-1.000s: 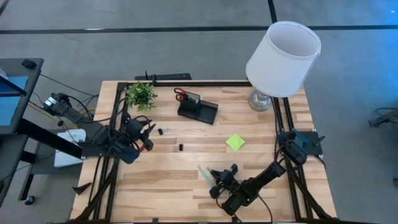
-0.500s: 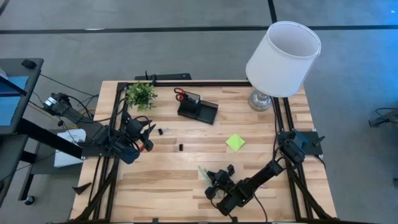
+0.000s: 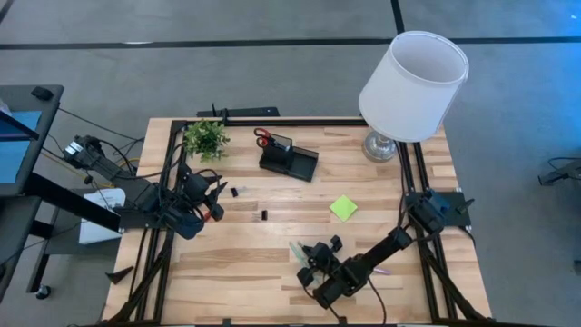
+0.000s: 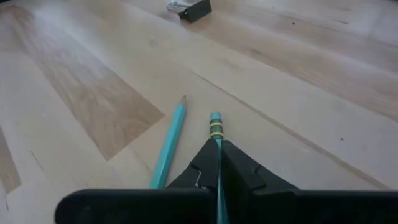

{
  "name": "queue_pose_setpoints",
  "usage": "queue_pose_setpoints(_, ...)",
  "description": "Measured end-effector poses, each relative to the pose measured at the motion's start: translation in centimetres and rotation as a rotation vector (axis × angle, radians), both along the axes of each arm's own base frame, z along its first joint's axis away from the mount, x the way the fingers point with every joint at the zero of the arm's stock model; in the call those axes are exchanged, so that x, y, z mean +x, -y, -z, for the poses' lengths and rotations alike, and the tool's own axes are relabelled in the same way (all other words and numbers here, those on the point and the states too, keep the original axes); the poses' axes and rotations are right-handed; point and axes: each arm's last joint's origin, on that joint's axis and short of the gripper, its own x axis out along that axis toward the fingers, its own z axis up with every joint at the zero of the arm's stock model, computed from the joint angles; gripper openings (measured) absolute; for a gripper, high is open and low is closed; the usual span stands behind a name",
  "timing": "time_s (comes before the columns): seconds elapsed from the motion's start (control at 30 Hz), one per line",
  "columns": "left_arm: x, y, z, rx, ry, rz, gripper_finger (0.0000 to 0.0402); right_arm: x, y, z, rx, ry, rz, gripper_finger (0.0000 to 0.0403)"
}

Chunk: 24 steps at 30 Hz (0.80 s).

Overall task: Pick and place office supplies into organizer
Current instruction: Put the right blue pencil into the desk organizer

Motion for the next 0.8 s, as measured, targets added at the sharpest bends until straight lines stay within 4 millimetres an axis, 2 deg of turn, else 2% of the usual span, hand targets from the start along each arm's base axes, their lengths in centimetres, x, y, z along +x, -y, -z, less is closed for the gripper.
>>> queue_pose_setpoints(0.33, 0.0, 0.0, 0.0, 0.000, 0.000, 0.000, 0.0109, 0.3, 0.5, 0.0, -0.023, -0.004, 0.011, 0.0002)
queue_pose_setpoints(0.53, 0.0, 0.0, 0.0, 0.000, 0.000, 0.000, 0.0109, 0.2, 0.6, -1.0, 0.035, -0.051, -0.007, 0.0002)
queue_pose_setpoints(0.8, 0.0, 0.0, 0.0, 0.000, -0.001, 0.000, 0.0109, 0.5, 1.0, -2.2, 0.091, -0.118, -0.058, 0.0070)
